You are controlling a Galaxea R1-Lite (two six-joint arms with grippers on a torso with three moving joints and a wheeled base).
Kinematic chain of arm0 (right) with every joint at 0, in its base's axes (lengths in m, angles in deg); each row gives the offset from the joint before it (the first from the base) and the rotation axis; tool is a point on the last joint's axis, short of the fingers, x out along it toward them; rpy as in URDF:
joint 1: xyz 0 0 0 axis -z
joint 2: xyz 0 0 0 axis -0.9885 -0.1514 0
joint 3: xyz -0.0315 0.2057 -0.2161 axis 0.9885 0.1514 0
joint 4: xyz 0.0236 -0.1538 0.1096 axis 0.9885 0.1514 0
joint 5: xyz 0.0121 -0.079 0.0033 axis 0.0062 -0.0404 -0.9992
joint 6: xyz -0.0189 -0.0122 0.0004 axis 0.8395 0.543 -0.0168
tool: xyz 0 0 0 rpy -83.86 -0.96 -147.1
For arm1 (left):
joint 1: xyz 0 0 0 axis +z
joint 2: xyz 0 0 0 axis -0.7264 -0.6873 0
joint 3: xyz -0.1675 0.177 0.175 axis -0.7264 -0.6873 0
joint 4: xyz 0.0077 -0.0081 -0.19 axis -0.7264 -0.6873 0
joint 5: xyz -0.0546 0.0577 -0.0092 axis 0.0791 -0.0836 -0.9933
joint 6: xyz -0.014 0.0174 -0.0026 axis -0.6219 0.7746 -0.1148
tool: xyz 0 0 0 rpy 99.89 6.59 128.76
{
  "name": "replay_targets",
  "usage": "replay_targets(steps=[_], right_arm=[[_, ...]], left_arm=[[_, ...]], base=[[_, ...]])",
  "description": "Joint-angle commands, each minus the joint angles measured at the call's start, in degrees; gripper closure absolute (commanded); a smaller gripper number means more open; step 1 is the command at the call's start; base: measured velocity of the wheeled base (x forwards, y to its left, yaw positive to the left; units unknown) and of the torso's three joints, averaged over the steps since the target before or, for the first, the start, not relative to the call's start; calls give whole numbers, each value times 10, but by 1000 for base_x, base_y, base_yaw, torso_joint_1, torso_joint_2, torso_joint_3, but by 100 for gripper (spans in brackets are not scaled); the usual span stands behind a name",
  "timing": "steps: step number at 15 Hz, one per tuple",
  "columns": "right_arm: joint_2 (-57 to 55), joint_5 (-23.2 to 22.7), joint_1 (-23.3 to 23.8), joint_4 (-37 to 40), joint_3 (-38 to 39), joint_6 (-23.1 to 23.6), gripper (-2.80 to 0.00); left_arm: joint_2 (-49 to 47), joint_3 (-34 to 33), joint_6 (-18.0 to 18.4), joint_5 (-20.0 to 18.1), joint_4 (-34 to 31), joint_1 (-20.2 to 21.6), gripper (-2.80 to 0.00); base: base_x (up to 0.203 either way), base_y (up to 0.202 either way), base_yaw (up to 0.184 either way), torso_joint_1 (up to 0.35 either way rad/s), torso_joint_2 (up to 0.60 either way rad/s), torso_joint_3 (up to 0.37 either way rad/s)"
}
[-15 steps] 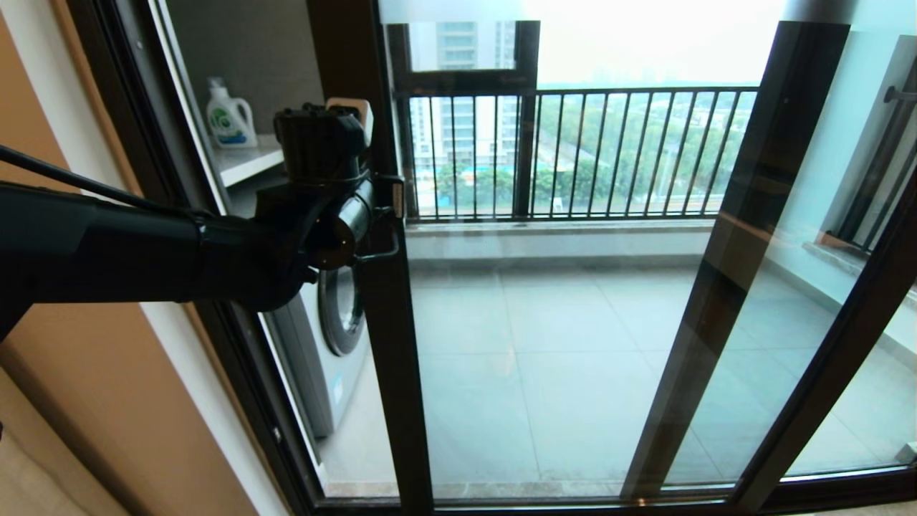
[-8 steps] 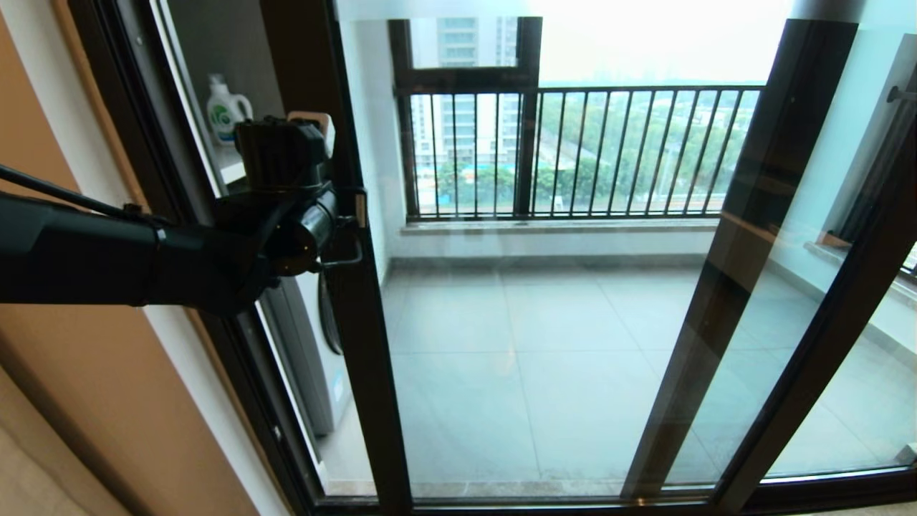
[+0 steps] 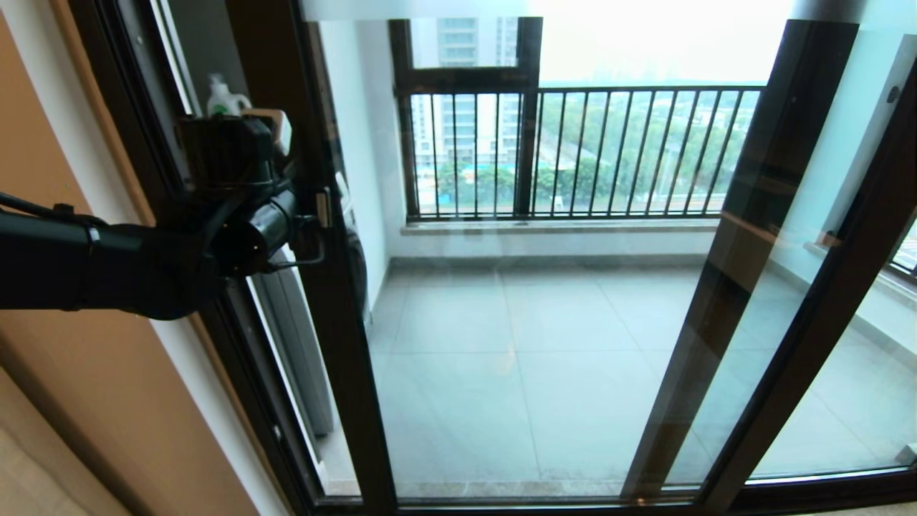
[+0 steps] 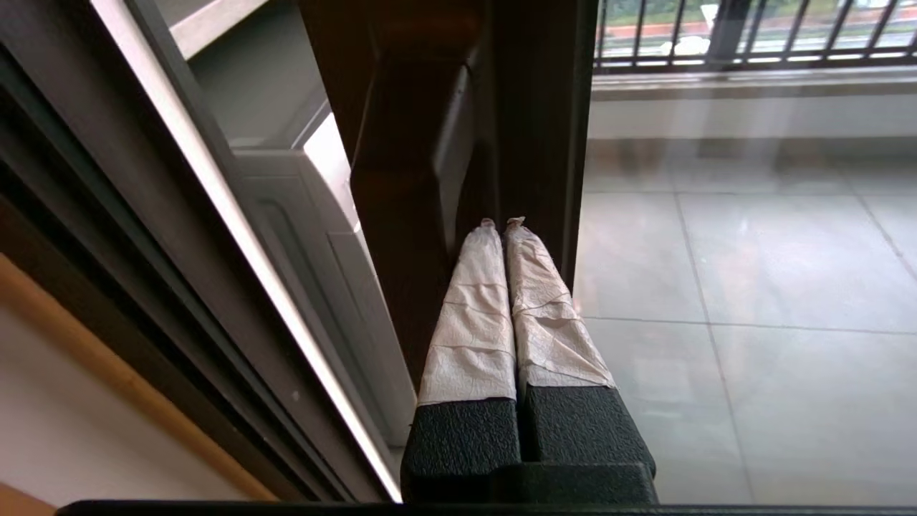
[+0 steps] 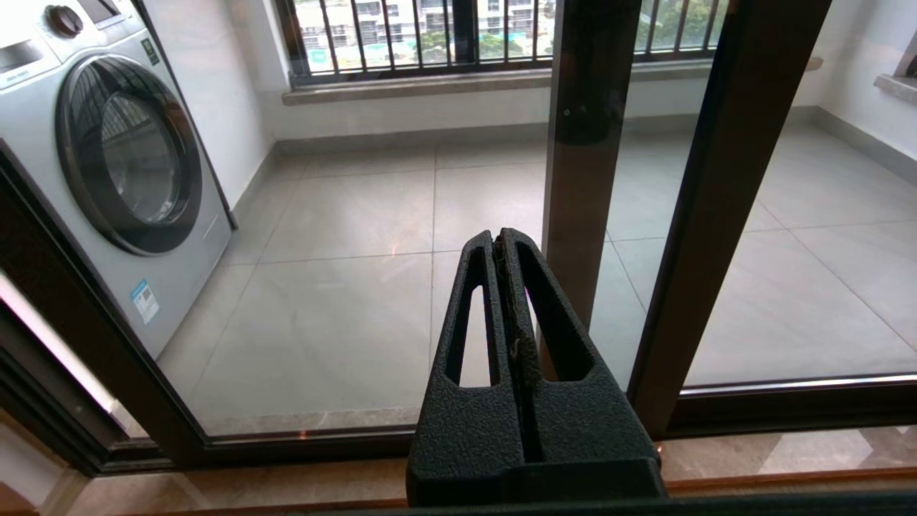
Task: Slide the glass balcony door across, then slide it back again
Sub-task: Close the slid door
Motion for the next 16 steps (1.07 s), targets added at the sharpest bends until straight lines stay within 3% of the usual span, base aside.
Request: replay_targets(steps=[1,7,16], right_arm=[[-1,0,0,0,7,0,0],[-1,0,0,0,7,0,0],[-1,0,0,0,7,0,0]], left_arm=[[9,-5,0,-5,2,18,0],[2,-5,0,-45,2,100,0],[5,-8,0,-70,2,149,0]], base=[[0,0,0,0,0,0],[0,0,0,0,0,0],[0,0,0,0,0,0]])
